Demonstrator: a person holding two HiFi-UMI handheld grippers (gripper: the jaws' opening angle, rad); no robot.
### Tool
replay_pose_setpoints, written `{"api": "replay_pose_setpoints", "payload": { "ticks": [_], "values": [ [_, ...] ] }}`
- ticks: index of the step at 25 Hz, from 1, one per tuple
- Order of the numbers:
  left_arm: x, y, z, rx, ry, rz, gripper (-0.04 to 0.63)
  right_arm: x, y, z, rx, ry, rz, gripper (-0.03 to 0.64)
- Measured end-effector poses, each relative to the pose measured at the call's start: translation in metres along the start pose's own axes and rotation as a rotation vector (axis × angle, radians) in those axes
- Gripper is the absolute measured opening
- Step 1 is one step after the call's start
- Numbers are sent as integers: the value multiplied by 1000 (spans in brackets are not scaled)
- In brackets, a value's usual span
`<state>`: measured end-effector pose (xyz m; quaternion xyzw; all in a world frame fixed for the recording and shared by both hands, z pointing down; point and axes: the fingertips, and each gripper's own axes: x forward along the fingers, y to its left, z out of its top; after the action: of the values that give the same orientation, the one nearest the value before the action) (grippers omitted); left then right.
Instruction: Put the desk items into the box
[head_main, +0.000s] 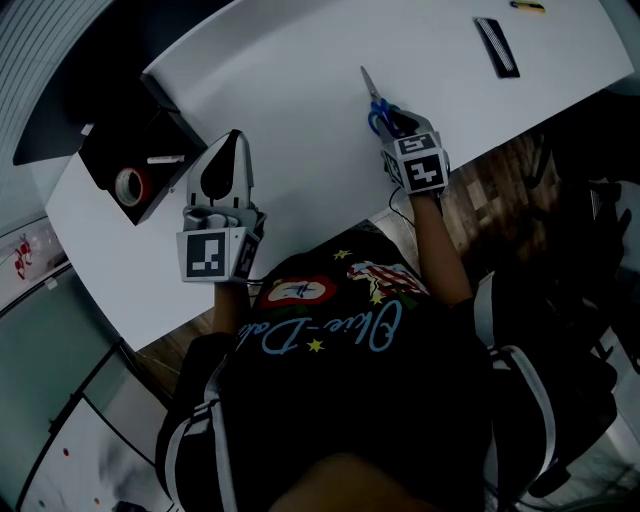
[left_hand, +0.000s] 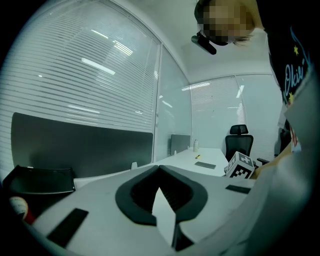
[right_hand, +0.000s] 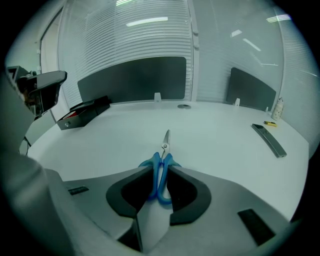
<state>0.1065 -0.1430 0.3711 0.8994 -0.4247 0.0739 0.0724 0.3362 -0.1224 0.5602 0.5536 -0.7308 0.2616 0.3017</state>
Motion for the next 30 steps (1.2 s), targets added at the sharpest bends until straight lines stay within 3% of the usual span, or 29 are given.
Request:
{"api": "replay_pose_setpoints", "payload": {
  "ticks": [7, 14, 30],
  "values": [
    [-8, 15, -3, -26, 1, 38, -3, -1, 0, 1, 5, -39, -23, 101],
    [-11, 18, -1, -3, -1, 47, -3, 0, 0, 5, 9, -62, -26, 103],
    [-19, 13, 6, 35, -22, 78, -3, -27, 13, 70, 7, -294, 38, 103]
  ]
}}
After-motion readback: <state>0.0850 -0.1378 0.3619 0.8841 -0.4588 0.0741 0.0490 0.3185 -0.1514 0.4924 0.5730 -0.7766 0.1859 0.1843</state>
